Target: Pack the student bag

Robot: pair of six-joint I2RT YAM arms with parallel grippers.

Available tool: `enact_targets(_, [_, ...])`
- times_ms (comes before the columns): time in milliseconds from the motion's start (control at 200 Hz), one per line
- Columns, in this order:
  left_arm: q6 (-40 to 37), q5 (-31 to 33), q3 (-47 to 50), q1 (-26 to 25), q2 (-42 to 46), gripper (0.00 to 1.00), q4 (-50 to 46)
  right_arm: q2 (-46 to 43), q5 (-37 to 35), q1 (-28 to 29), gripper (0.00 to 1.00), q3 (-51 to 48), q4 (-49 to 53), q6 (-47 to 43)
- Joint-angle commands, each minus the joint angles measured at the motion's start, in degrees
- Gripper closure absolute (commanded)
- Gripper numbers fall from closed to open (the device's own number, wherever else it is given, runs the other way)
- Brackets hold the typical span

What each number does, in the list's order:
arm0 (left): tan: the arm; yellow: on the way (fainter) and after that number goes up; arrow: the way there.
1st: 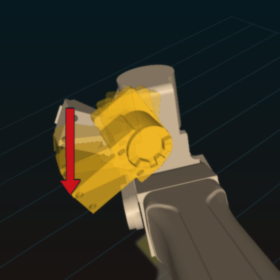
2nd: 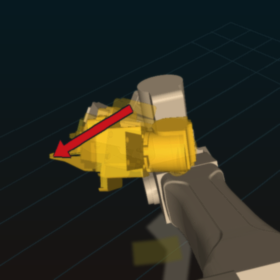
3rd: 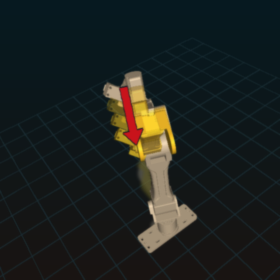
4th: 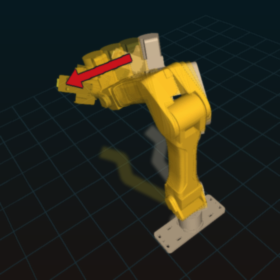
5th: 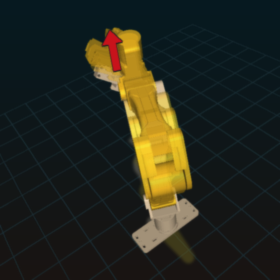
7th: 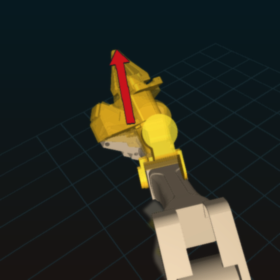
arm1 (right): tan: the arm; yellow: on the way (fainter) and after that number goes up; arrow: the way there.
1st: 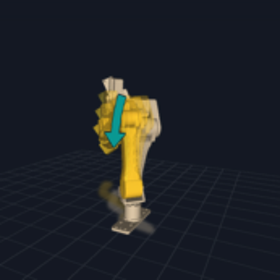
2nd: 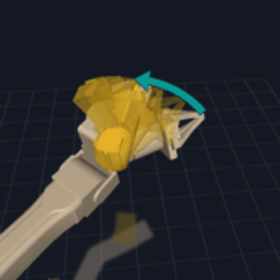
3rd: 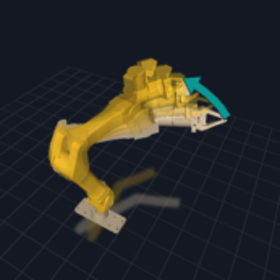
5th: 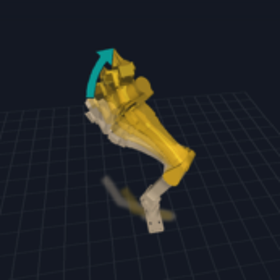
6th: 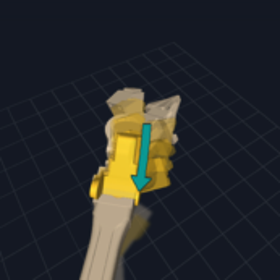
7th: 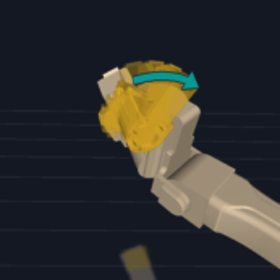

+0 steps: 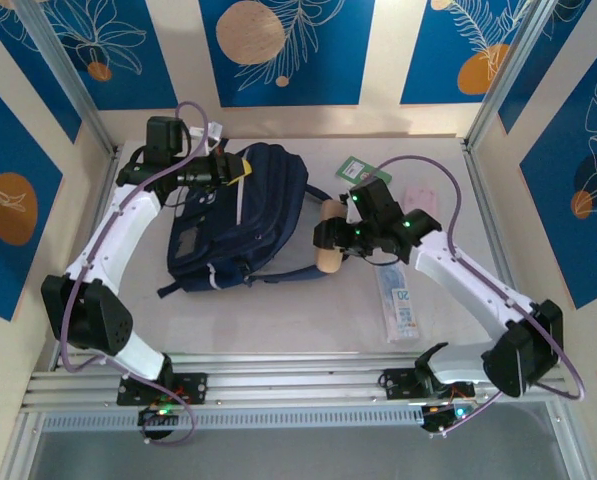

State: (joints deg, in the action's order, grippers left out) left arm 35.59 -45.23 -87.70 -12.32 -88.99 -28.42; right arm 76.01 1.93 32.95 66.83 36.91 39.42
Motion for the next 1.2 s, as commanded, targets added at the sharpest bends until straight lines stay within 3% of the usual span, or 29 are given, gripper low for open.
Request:
enact_targets(0, [0.8, -8.0, -4.4, -0.7, 6.1, 1.0, 9.2, 4.0, 6.5, 0.1, 0.59, 2.9, -5.8, 1.5])
enact_targets(340, [3.6, -11.0, -4.6, -0.7, 7.6, 1.0, 13.1, 22.5, 12.1, 2.0, 0.59, 12.4, -19.8, 9.8])
enact_targets(660, [9.0, -12.0, -5.2, -0.7, 5.2, 1.0, 19.3, 41.9, 13.0, 9.2, 0.55, 26.1, -30.0, 20.8])
enact_targets(765, [9.1, -11.8, -6.6, -0.7, 4.1, 1.0, 19.4, 48.8, 13.1, 10.8, 0.45, 31.3, -32.0, 24.3])
enact_targets(855, [9.1, -12.3, -7.3, -0.7, 2.9, 1.0, 19.1, 53.2, 14.1, 11.5, 0.25, 35.5, -32.9, 24.4])
enact_targets(960, [9.0, -12.3, -6.5, -0.7, 2.7, 1.0, 19.5, 52.1, 12.8, 11.7, 0.13, 33.5, -35.0, 23.8])
enact_targets(1195, [7.7, -11.7, -6.1, 0.0, 2.6, 1.0, 18.2, 46.5, 12.6, 11.3, 0.07, 28.3, -35.8, 19.3])
